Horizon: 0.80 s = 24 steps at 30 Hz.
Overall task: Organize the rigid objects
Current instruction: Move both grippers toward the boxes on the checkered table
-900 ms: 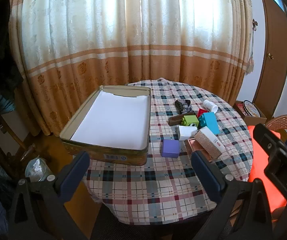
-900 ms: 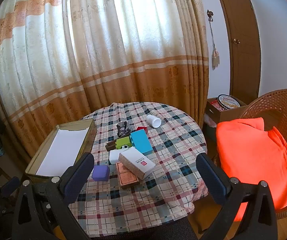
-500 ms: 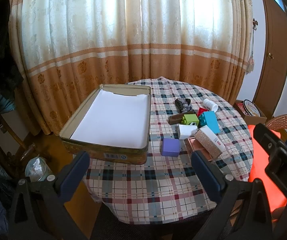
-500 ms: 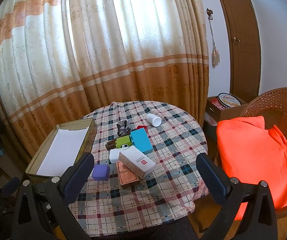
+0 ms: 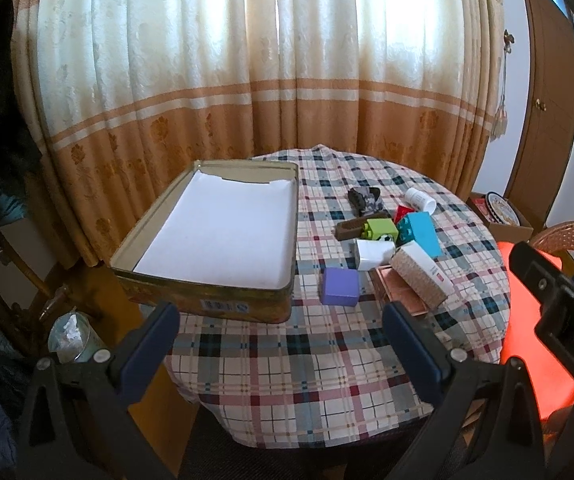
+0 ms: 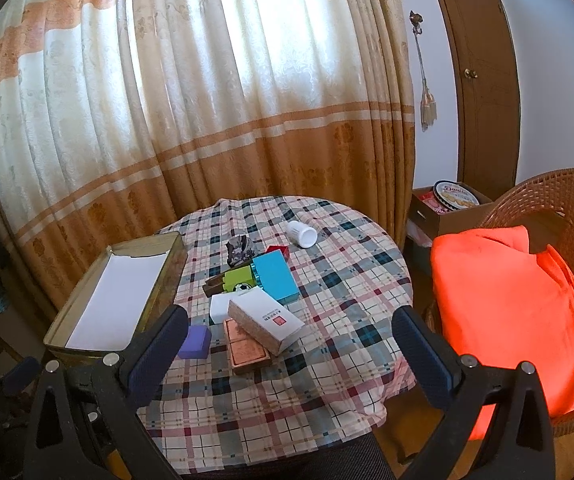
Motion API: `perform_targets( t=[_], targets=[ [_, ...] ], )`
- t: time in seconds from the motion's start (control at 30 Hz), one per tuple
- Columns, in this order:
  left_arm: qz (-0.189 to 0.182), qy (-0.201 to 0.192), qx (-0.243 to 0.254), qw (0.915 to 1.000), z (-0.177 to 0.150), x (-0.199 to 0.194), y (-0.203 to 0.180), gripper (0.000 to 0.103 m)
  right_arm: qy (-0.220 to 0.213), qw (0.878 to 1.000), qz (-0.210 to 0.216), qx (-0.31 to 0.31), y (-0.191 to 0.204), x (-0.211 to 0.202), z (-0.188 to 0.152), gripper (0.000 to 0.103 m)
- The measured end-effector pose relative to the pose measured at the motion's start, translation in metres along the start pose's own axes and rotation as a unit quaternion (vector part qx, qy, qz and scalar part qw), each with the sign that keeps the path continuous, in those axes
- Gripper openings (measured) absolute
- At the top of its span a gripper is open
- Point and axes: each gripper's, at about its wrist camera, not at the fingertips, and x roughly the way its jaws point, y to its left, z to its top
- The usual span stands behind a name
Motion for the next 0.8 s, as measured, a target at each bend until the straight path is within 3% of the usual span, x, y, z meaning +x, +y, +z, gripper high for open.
perform_targets(
  t=[0.4, 0.67, 0.8],
  targets=[
    [0.007, 0.027, 0.007, 0.9996, -0.009, 0.035, -0.003, 0.102, 0.016, 1.000, 0.008, -0.004, -0.009, 0.028, -0.008, 0.103],
    [0.003, 0.022, 0.018, 0.9996, -0.008, 0.049, -0.003, 0.102, 0.025, 1.000, 0.003, -0.017, -0.014, 0.051, -0.011, 0.103],
    [-0.002, 0.039, 0.015, 0.9991, -0.010, 0.062, -0.001, 0.097, 0.032, 0.999, 0.009, -0.017, -0.020, 0.066, -0.012, 0.102]
  ],
)
